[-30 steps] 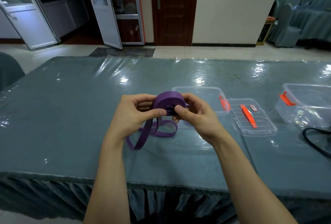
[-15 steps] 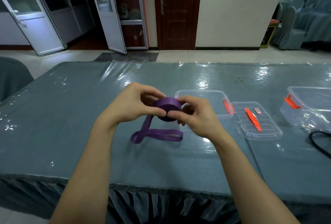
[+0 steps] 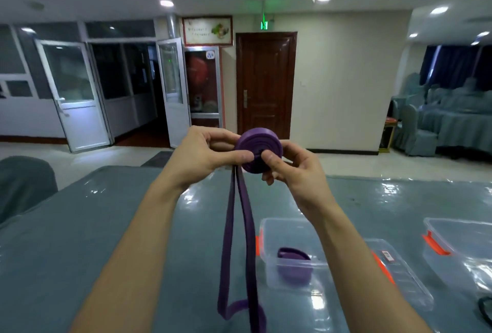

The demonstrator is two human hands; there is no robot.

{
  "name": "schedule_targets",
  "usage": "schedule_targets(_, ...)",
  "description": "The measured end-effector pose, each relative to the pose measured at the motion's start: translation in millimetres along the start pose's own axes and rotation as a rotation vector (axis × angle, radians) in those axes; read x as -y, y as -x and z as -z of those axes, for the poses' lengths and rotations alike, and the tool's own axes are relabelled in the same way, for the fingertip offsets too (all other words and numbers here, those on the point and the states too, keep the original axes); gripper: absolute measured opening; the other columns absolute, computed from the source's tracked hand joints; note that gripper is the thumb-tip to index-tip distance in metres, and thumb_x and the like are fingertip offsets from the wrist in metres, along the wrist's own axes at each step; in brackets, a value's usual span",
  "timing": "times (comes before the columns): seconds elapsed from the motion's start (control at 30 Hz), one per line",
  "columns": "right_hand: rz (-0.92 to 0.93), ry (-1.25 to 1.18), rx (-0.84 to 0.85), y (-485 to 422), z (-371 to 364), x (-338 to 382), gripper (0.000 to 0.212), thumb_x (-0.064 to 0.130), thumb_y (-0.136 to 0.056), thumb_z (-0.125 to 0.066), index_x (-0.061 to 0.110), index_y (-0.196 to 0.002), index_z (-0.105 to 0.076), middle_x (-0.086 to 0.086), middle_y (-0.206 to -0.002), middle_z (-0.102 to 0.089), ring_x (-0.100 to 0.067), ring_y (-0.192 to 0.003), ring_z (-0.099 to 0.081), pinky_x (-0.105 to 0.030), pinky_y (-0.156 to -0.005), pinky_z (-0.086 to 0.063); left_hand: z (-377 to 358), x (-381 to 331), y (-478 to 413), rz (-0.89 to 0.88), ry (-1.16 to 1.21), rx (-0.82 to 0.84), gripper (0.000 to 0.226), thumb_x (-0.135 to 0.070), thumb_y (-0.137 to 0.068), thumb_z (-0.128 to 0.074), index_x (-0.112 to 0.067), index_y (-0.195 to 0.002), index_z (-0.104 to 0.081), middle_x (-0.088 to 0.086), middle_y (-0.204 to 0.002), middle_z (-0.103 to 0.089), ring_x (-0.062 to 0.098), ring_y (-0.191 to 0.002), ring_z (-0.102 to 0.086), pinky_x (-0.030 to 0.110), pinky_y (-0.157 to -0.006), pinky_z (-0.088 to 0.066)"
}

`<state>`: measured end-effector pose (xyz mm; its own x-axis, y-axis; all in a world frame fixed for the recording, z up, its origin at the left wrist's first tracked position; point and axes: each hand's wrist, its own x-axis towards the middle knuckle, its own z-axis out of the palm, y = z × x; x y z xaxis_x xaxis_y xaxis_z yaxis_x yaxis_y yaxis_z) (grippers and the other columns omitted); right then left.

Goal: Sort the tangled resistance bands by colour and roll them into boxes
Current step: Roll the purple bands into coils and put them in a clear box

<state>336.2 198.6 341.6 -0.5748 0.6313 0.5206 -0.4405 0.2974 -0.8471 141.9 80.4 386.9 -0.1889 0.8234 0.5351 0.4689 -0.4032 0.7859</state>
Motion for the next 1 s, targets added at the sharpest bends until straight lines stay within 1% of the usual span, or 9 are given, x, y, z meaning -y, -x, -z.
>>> schedule_targets(0.1,-0.001,0.019,0.026,-9.3,2.3,8.9,0.037,0.028,-0.090,-0.081,0.007,-0.118,-0.072,-0.017,-0.100,-0.078,-0.026,-0.071,-0.073,-0.036,-0.069,-0.061,0.1,-4.4,-8.5,-0.018,-0.068,-0.001,0.038,-0.040,-0.070,-0.099,-0.027,-0.103,-0.087,0.000,-0.097,-0.086,0.019,-0.093,-0.084,0.026,-0.088,-0.066)
schedule_targets(0.17,-0.004,0.182,0.105,-12.3,10.7,18.0,0.036,0.028,-0.092,-0.083,0.011,-0.121,-0.071,-0.012,-0.107,-0.079,-0.031,-0.073,-0.078,-0.039,-0.069,-0.063,3.0,-10.1,-14.8,-0.015,-0.173,0.025,0.036,-0.038,-0.069,-0.100,-0.024,-0.100,-0.088,-0.003,-0.092,-0.086,0.016,-0.089,-0.084,0.031,-0.087,-0.067)
schedule_targets(0.3,-0.009,0.683,0.236,-25.7,26.6,40.4,0.053,0.052,-0.075,-0.092,0.031,-0.119,-0.072,0.009,-0.107,-0.076,-0.019,-0.067,-0.078,-0.023,-0.057,-0.058,7.0,-29.5,-32.7,0.026,-0.551,0.243,0.032,-0.038,-0.071,-0.102,-0.027,-0.097,-0.088,-0.012,-0.083,-0.083,0.007,-0.080,-0.081,0.030,-0.081,-0.065)
schedule_targets(0.4,-0.017,0.916,0.392,-40.9,20.7,46.7,0.035,0.050,-0.076,-0.094,0.036,-0.101,-0.073,0.012,-0.090,-0.077,-0.014,-0.065,-0.077,-0.025,-0.059,-0.062,1.4,-46.4,-51.3,0.067,-0.770,0.432,0.029,-0.044,-0.069,-0.102,-0.030,-0.090,-0.087,-0.016,-0.079,-0.081,0.003,-0.075,-0.077,0.028,-0.073,-0.062)
schedule_targets(0.53,-0.059,0.759,0.359,-52.1,25.3,42.9,0.032,0.039,-0.079,-0.095,0.024,-0.101,-0.078,0.003,-0.084,-0.081,-0.021,-0.065,-0.079,-0.028,-0.059,-0.062,6.6,-55.2,-72.2,0.095,-0.833,0.516,0.034,-0.051,-0.069,-0.100,-0.033,-0.094,-0.086,-0.015,-0.085,-0.082,0.003,-0.081,-0.077,0.033,-0.080,-0.065)
schedule_targets(0.7,-0.095,0.369,0.211,-48.6,43.7,40.0,0.037,0.037,-0.079,-0.095,0.020,-0.109,-0.083,-0.011,-0.095,-0.083,-0.031,-0.073,-0.079,-0.032,-0.067,-0.064,26.4,-26.9,-62.2,0.113,-0.311,0.313,0.042,-0.042,-0.071,-0.100,-0.026,-0.107,-0.087,0.000,-0.101,-0.086,0.017,-0.099,-0.083,0.020,-0.085,-0.063)
schedule_targets(0.87,-0.148,0.066,0.079,-48.2,36.4,25.7,0.043,0.033,-0.076,-0.094,0.010,-0.110,-0.082,-0.019,-0.101,-0.081,-0.032,-0.069,-0.073,-0.029,-0.066,-0.063,18.9,-7.2,-59.3,0.109,-0.037,0.123,0.051,-0.028,-0.068,-0.099,-0.010,-0.113,-0.085,0.012,-0.102,-0.085,0.024,-0.094,-0.084,0.023,-0.077,-0.065)
schedule_targets(0.93,-0.170,0.047,0.100,-47.5,32.9,17.4,0.045,0.031,-0.077,-0.092,0.008,-0.113,-0.079,-0.019,-0.102,-0.081,-0.033,-0.073,-0.076,-0.031,-0.069,-0.065,20.2,-8.9,-63.3,0.111,-0.061,0.126,0.047,-0.026,-0.070,-0.098,-0.009,-0.112,-0.085,0.012,-0.100,-0.085,0.025,-0.092,-0.084,0.026,-0.077,-0.067)
schedule_targets(1.0,-0.186,0.220,0.182,-48.6,34.4,16.0,0.046,0.033,-0.080,-0.091,0.013,-0.118,-0.075,-0.013,-0.103,-0.082,-0.033,-0.079,-0.081,-0.034,-0.070,-0.066,25.4,-12.1,-68.7,0.109,-0.203,0.203,0.035,-0.028,-0.074,-0.099,-0.018,-0.106,-0.087,0.007,-0.097,-0.086,0.023,-0.094,-0.084,0.027,-0.083,-0.067)
